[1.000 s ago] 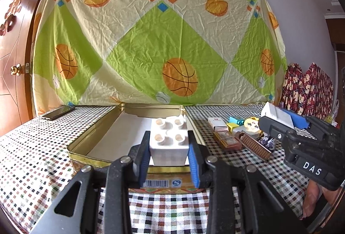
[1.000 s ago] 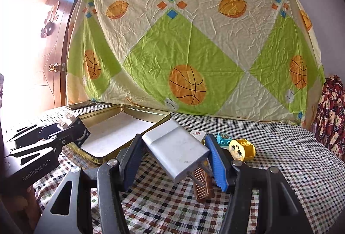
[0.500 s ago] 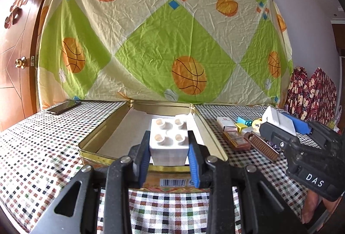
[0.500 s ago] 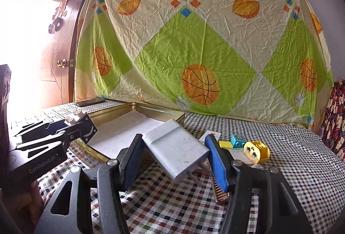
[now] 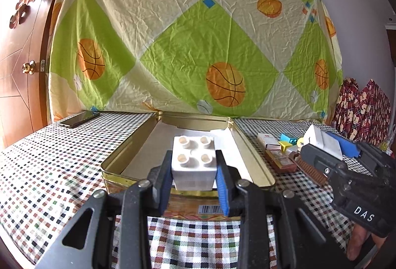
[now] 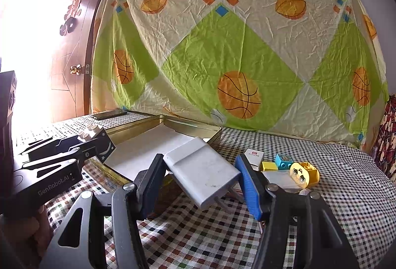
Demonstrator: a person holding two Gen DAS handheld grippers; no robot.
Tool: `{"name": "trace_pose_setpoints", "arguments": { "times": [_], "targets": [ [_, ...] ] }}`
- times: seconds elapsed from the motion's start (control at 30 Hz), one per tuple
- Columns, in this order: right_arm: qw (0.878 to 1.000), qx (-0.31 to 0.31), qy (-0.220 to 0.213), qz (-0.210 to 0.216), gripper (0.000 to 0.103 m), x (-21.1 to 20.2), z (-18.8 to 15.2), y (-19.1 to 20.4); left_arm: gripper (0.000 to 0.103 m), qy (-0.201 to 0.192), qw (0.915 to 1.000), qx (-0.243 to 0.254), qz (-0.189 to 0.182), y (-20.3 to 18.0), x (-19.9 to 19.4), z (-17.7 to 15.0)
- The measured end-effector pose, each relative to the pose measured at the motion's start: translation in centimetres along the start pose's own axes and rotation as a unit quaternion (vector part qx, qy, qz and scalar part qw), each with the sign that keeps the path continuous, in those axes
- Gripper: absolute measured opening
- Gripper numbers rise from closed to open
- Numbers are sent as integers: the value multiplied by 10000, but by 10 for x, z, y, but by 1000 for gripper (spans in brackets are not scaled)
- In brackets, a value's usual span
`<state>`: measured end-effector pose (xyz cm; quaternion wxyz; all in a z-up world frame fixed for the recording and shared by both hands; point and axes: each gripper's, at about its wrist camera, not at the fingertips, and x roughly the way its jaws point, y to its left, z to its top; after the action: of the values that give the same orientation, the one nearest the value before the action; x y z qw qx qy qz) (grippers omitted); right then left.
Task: Organize rigid objects
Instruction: 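Carry the brick and charger over the gold tin with both tools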
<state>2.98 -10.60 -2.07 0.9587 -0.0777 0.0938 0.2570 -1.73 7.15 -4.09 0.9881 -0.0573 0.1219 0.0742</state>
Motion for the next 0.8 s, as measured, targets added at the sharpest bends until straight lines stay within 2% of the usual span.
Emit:
{"name": "trace_pose_setpoints", "arguments": {
  "times": [0.8],
  "targets": [
    [9993, -177, 51, 318, 60, 8, 3, 23, 30, 87, 9999, -55, 1, 15, 2, 3]
  ]
}}
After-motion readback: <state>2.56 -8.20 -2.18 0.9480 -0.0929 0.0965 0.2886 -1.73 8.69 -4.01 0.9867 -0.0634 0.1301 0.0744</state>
